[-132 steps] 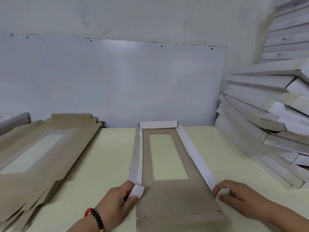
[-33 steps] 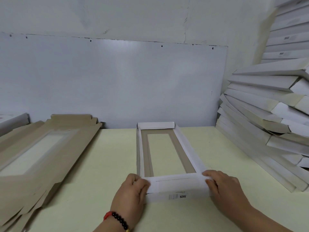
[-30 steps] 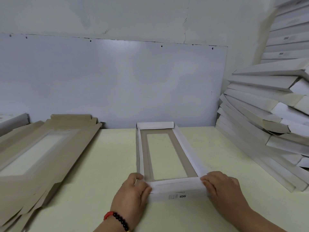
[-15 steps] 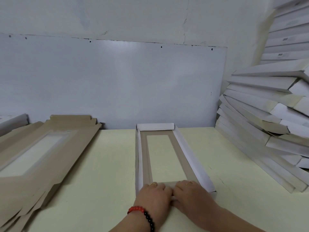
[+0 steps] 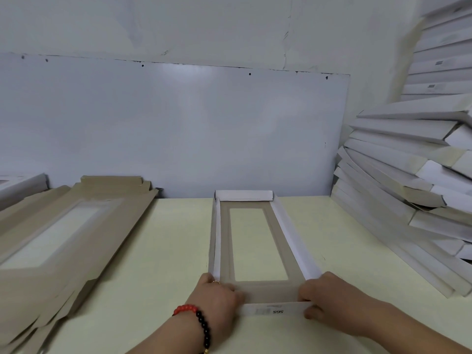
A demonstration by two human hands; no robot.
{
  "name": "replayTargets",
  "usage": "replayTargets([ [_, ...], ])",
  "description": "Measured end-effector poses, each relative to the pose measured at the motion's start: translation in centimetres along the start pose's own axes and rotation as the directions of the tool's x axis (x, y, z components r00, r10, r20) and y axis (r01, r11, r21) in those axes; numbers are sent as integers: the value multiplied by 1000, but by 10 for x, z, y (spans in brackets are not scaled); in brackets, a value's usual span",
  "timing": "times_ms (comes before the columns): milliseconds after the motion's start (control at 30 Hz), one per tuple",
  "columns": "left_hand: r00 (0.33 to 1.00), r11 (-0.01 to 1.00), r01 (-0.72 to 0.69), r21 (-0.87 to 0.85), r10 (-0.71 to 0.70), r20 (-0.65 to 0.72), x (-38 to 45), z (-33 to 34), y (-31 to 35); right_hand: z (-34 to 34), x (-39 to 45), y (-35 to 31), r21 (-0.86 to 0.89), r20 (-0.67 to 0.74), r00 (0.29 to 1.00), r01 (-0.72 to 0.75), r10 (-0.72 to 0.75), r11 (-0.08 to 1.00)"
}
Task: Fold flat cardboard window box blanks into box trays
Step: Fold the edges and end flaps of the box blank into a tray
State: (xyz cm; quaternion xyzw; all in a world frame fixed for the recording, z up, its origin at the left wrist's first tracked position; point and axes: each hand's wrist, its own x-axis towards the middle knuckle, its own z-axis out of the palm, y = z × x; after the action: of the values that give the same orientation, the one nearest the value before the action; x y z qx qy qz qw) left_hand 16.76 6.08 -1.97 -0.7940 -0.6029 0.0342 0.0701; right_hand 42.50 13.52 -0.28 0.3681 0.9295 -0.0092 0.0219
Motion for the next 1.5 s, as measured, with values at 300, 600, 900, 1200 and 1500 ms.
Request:
replayTargets([
  [300, 995, 997, -57, 44, 53, 89, 2, -7, -3, -27, 1, -7, -243, 177, 970, 210, -169, 947],
  [600, 997, 997, -56, -47, 58, 55, 13, -7, 32, -33, 2, -3, -335, 307, 936, 277, -173, 901],
  [900, 998, 984, -58, -168, 61, 12, 27, 1, 52, -29, 5, 2, -397, 261, 906, 416, -334, 818],
  [1200, 995, 982, -81, -168, 89, 40, 28, 1, 53, -30, 17, 12, -413, 294, 836, 548, -463, 727],
  [1500, 995, 981, -74, -177, 85, 54, 31, 5, 53, -26, 22, 17, -344, 342, 834, 541, -434, 767],
])
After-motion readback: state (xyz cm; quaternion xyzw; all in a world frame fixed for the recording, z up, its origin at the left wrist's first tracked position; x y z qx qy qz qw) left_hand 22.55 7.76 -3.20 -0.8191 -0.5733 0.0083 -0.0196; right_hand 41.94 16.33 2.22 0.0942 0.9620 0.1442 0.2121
